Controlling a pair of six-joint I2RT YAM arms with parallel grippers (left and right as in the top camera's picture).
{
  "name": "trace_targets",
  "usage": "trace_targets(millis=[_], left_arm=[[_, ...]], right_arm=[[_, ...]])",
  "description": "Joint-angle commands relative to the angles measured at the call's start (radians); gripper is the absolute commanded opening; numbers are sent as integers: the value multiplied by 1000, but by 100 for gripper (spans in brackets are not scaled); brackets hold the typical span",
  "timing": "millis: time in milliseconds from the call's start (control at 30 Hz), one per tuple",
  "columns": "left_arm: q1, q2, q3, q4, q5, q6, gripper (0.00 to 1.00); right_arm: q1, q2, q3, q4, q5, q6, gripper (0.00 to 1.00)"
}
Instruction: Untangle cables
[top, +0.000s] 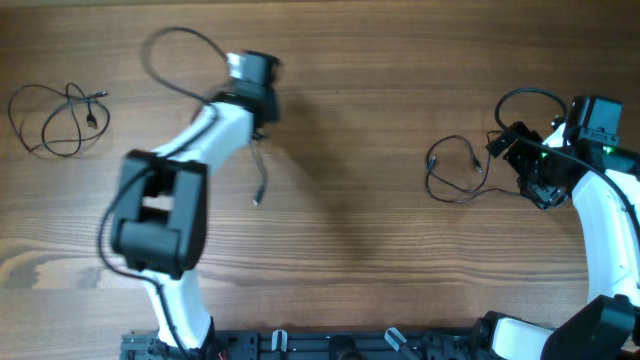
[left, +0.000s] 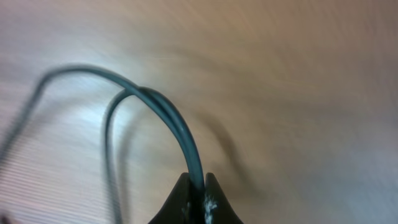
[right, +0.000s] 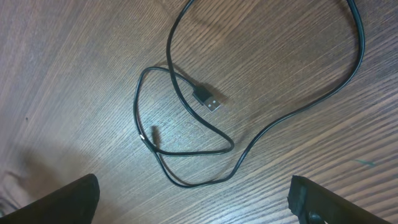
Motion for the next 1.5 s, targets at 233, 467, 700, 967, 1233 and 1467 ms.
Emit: trace_targets(millis=[233,467,700,967,1233,1467], left_arm=[[305,-41,0,359,115,108,4],[319,112,0,663,115,104,5],[319,146,0,604,114,101,6],[311,146,0,526,114,64,4],[288,146,0,402,-70,-76,4],[243,146,-1,345,-70,-57,4]], right_arm=[[3,11,-7,2,-10,68,100],[3,11,-7,3,-10,142,100],[3,11,-7,3,-10,142,100],[3,11,-7,3,-10,138,100],[3,11,-7,6,-10,138,100],[3,11,-7,8,-10,138,100]])
